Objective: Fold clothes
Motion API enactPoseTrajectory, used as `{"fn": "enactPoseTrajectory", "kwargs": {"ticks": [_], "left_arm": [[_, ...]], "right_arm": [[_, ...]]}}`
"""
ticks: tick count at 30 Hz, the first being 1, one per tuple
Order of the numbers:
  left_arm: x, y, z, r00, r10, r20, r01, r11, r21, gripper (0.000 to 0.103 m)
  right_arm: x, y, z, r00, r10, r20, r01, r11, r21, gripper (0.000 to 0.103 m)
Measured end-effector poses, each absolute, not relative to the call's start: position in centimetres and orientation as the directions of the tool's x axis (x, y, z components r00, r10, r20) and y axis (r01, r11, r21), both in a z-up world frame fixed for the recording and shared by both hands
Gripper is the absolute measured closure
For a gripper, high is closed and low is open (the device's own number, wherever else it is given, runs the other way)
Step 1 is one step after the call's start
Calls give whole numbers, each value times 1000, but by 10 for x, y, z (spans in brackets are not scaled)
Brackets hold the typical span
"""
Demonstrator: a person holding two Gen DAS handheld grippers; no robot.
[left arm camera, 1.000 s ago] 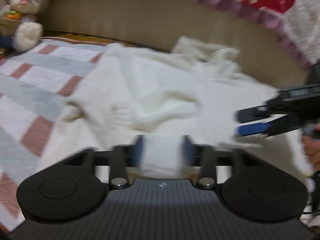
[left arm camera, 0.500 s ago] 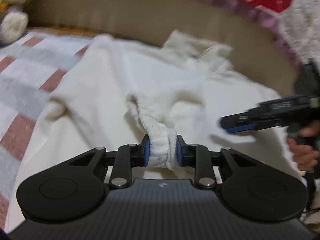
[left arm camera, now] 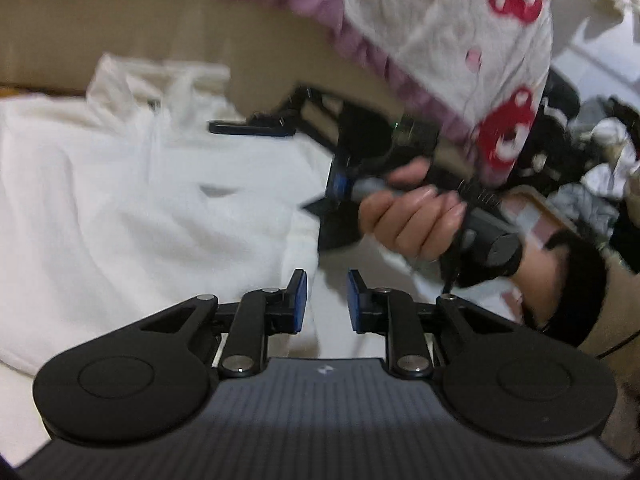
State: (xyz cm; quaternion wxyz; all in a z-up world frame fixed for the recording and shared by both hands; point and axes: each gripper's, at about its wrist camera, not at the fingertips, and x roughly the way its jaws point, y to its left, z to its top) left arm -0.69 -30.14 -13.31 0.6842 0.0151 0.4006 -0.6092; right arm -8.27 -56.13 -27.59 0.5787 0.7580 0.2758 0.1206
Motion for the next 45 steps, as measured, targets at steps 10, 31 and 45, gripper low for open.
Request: {"fn": "enactPoseTrajectory", "kwargs": {"ticks": [10,31,45], "left_arm": [[33,-238,-111,240,-758,-607,857,459,-235,61],[125,-192,-179,688,-231,-688,548,787,283,69],[123,-179,-181,691,-212,-692,504,827,250,77]], "right_arm": [[-66,-521,-186,759,327,-563,199,707,679,93],[-43,-538,-175,819,11,-574,236,904,355,90],[-39,-540,-188,721,-114,-684,349,911,217,78]]}}
